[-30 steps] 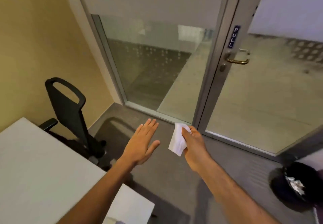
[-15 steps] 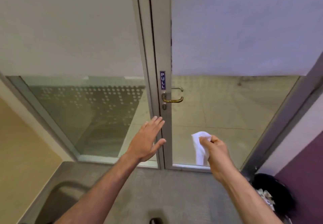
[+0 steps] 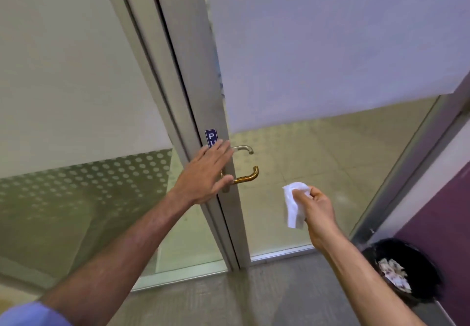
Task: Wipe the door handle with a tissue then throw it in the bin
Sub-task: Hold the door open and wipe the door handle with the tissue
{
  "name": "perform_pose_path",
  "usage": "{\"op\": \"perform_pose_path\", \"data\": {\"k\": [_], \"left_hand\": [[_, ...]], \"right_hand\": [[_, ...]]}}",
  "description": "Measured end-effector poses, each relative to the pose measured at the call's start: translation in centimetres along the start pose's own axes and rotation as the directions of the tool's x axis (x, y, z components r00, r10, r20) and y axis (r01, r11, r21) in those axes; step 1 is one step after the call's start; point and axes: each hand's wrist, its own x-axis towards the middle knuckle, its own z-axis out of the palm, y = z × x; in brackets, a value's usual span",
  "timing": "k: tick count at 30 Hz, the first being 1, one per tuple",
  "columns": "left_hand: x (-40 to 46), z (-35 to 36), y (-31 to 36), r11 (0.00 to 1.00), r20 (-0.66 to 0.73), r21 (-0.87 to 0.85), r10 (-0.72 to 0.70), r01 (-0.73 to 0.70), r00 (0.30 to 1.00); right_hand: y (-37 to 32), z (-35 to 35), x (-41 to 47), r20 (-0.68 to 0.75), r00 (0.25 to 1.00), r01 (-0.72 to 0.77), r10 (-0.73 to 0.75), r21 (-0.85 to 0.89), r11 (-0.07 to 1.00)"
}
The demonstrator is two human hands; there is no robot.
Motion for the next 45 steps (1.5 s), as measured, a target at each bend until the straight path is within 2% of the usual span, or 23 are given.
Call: {"op": "perform_pose_path", "data": {"k": [4,9,13,21,23,25,27,29,35,38,42,45], "left_hand": [[4.6,1.2,-4.5,0.981,-0.076,0.153,0.133,-0.120,0.988],[9.1,1.9,-8.0,0.894,-0.120,0.380,0.301,-0.236,0.946],[11.5,2.6,-9.7,0.814,-0.142,0.534,0.354,-0.229,0.924],[12.1,4.4,-10.0,0.678,-0.085,0.704,0.378,-0.213,0.922],[12.2,4.5,-10.0,0.669,-0.077,0.711,0.379,-0.216,0.922],[12.3,4.4,-10.0,0.662,-0.070,0.717,0.382,-0.220,0.921],[12.3,4.3,-9.9,0.658,-0.065,0.719,0.383,-0.223,0.921],[12.4,4.2,-9.8,0.657,-0.064,0.719,0.385,-0.224,0.921],[12.3,4.1,-9.8,0.668,-0.081,0.713,0.380,-0.213,0.921],[12.3,4.1,-9.8,0.667,-0.089,0.715,0.383,-0.208,0.920],[12.3,4.0,-9.8,0.666,-0.097,0.718,0.385,-0.204,0.918],[12.4,3.9,-9.8,0.670,-0.095,0.712,0.387,-0.209,0.917]], "right_hand": [[0.7,2.3,4.5,-0.066,0.997,0.035,-0.041,-0.089,0.995],[1.3,5.3,10.4,-0.073,0.990,0.093,-0.119,-0.296,0.951],[1.7,7.4,14.8,-0.031,0.979,0.170,-0.202,-0.430,0.887],[2.8,9.1,17.0,0.048,0.973,0.219,-0.226,-0.502,0.837],[2.5,9.7,17.2,0.133,0.949,0.308,-0.285,-0.576,0.757],[2.5,10.6,17.7,0.269,0.906,0.419,-0.325,-0.675,0.608],[2.4,11.3,18.1,0.353,0.885,0.461,-0.303,-0.749,0.476],[2.3,11.7,18.1,0.386,0.882,0.470,-0.271,-0.766,0.439],[0.7,10.2,17.1,0.524,0.844,0.518,-0.118,-0.736,0.437],[0.4,9.1,17.7,0.591,0.804,0.567,-0.064,-0.731,0.379],[-0.1,8.9,18.7,0.675,0.738,0.669,0.012,-0.734,0.115],[-0.7,9.0,19.0,0.730,0.684,0.730,0.017,-0.683,-0.027]]}}
